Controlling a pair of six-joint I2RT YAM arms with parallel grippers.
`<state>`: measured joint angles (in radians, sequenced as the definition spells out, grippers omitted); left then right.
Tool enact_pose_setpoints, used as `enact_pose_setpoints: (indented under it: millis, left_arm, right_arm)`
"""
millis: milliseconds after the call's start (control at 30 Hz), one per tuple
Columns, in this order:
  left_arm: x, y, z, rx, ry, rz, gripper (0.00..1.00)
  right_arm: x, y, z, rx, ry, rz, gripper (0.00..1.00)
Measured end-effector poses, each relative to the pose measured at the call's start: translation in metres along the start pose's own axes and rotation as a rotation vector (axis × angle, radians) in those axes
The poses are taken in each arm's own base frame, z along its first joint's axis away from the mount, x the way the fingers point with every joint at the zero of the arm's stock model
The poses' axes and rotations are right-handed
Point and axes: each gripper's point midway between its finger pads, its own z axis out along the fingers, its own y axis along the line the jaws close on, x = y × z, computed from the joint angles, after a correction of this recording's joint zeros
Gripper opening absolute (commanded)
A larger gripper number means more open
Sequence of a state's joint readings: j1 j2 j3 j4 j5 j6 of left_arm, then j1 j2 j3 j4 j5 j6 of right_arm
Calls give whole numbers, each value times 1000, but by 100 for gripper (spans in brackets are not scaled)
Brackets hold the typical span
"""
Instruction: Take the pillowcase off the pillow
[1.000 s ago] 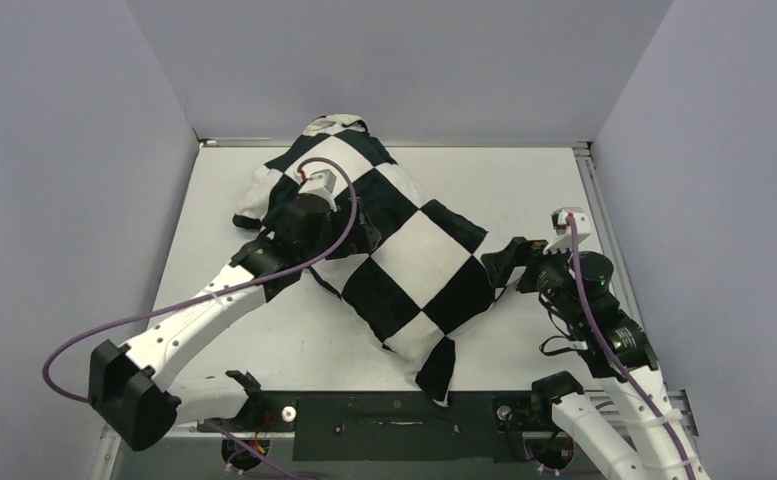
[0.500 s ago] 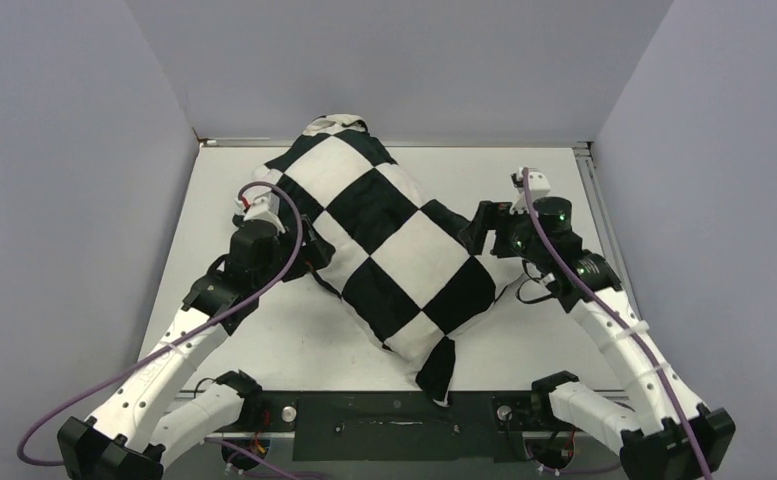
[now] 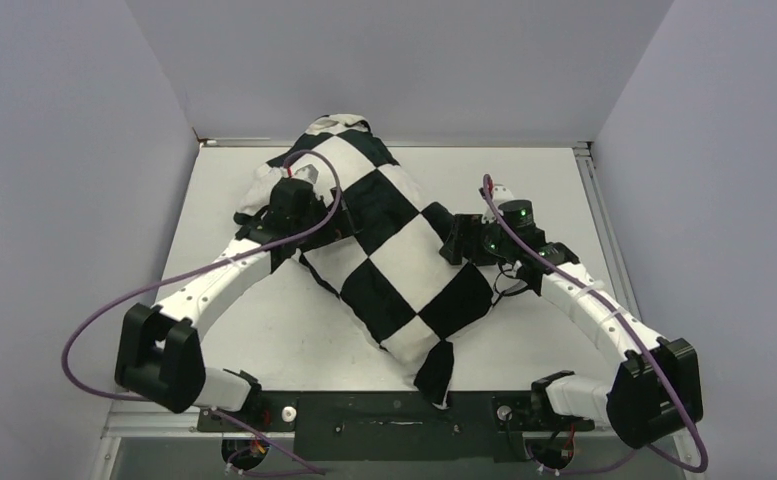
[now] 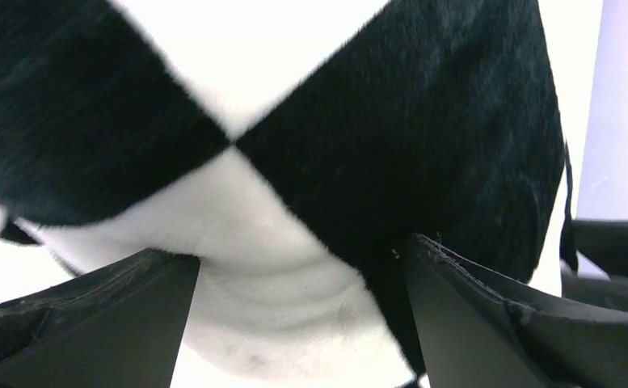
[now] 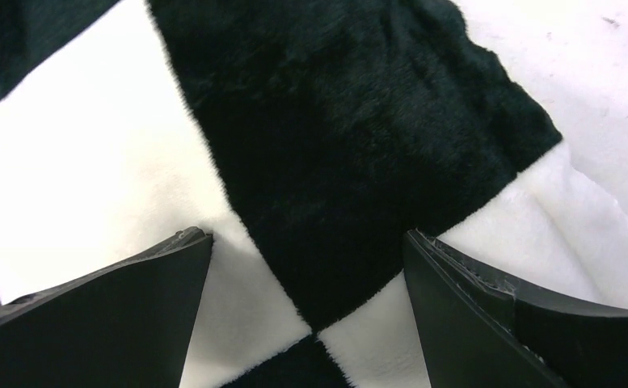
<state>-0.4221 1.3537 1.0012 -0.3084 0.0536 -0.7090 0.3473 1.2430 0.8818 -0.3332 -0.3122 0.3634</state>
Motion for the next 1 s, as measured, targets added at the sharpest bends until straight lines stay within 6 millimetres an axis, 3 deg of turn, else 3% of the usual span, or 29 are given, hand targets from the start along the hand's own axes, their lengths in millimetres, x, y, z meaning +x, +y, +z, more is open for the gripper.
enact_pose_setpoints:
  millis: [233, 467, 600, 700, 833, 1000]
  left_arm:
    - [-12, -20, 42, 48, 69, 22, 96]
    - [-40, -49, 59, 122, 27, 33, 96]
    - [-51, -60, 58, 149, 10, 44, 96]
    - [-58, -65, 52, 157, -9, 60, 96]
    - [-64, -63, 29, 139, -33, 98, 96]
    - [-80, -70, -23, 159, -125, 150, 96]
  right_arm:
    - [38, 33, -26, -94, -12, -8, 90]
    - [87, 70, -52, -211, 88, -20, 90]
    - [95, 75, -65, -224, 138, -36, 90]
    - [77, 80, -78, -215, 142, -76, 90]
    - [23, 83, -87, -210, 61, -112, 90]
    - [-34, 39, -82, -130, -43, -25, 90]
